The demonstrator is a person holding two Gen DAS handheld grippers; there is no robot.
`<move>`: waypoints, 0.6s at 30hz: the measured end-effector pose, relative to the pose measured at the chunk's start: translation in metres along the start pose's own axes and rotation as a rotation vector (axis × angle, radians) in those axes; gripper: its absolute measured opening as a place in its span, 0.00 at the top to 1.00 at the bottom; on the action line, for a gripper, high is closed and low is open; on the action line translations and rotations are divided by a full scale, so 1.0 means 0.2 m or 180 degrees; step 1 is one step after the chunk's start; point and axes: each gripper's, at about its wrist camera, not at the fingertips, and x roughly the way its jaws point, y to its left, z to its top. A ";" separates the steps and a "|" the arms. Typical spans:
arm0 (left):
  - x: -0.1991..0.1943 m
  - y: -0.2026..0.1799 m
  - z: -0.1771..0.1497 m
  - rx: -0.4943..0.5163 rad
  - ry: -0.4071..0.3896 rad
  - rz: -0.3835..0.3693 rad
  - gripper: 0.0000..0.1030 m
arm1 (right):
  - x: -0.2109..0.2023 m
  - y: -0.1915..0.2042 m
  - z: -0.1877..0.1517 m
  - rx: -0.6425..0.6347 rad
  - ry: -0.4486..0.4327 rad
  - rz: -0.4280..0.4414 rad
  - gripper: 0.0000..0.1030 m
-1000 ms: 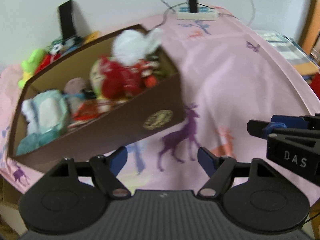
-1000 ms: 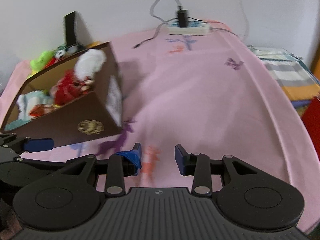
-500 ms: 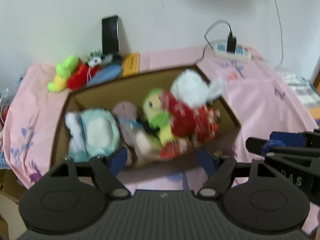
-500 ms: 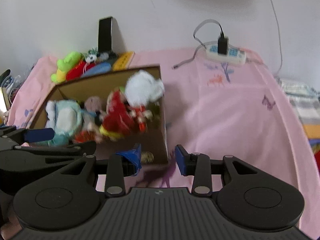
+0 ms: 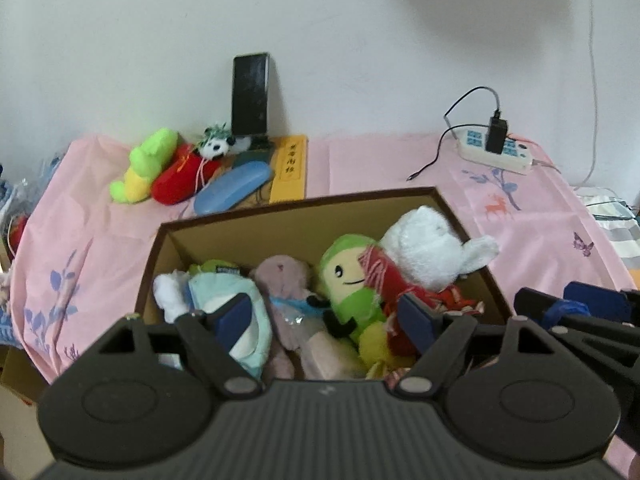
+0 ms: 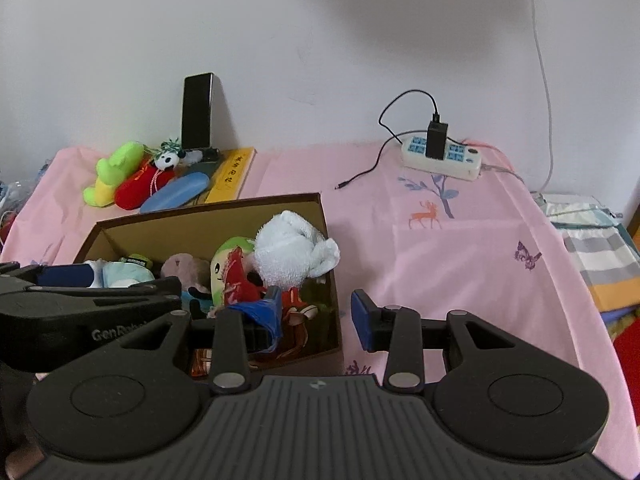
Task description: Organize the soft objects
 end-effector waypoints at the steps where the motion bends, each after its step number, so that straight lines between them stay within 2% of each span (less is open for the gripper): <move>1: 0.01 0.01 0.00 -0.0010 0.0027 0.0008 0.22 | 0.02 0.00 0.00 0.0007 0.0029 -0.0001 0.79; 10: 0.11 0.05 -0.02 -0.0023 0.0117 0.0083 0.22 | 0.10 0.05 0.00 -0.0022 0.0116 -0.0010 0.79; 18: 0.17 0.07 -0.02 -0.0065 0.0129 0.0001 0.22 | 0.17 0.05 0.01 -0.0034 0.0198 -0.0018 0.79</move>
